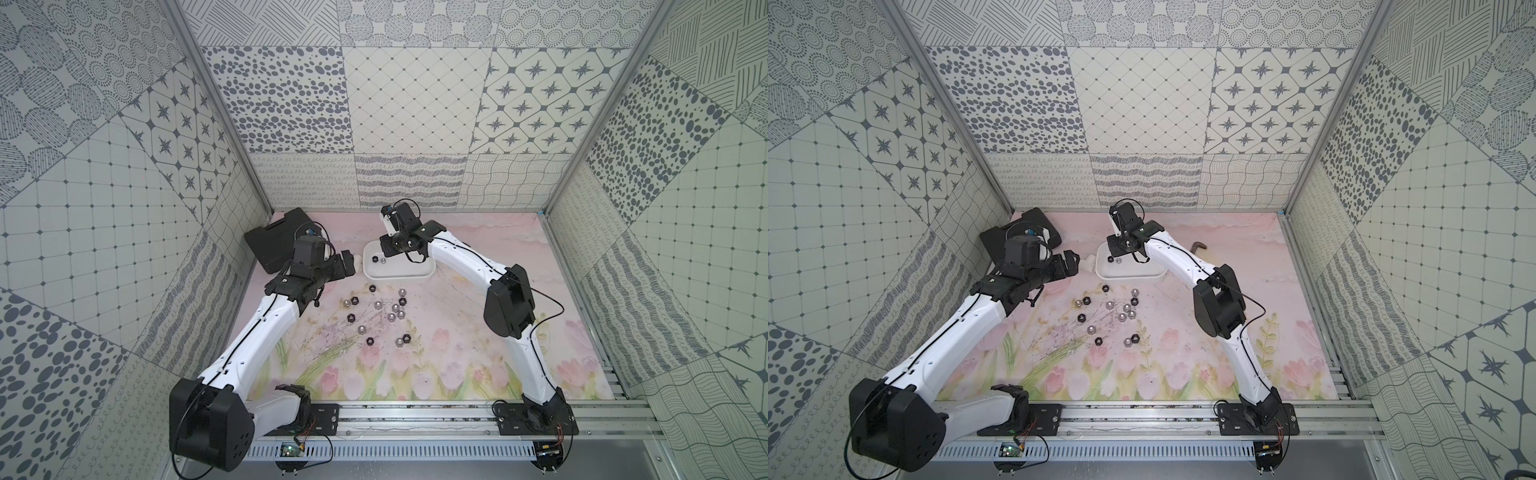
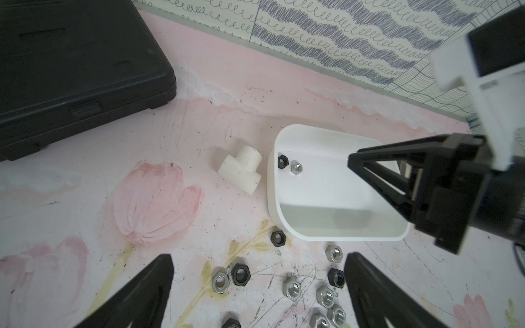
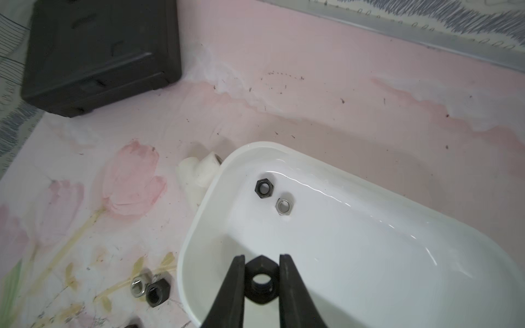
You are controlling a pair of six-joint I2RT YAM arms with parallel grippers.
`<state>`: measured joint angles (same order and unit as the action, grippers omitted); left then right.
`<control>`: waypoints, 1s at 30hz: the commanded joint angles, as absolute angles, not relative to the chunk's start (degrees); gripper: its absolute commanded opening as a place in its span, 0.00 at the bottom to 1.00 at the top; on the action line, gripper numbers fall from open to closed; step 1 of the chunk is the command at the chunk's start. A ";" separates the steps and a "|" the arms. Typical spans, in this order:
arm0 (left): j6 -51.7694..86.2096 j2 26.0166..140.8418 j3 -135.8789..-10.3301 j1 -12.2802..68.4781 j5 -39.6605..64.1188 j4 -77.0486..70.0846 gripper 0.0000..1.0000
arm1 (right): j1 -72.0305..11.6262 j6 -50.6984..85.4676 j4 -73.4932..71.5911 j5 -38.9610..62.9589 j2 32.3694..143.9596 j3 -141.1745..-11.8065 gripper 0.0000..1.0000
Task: Put the nuts on the desktop into the storage box
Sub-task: Place the nut in the storage box.
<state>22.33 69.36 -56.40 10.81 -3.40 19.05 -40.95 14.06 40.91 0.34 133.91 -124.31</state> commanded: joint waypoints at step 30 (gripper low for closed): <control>21.54 67.67 -56.72 11.01 -4.06 19.60 0.99 | -39.63 12.30 51.06 -5.45 150.79 -142.91 0.36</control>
<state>22.31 68.18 -56.40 10.81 -3.49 19.05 -39.77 12.80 51.03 -4.67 151.13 -140.97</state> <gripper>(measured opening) 0.988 0.353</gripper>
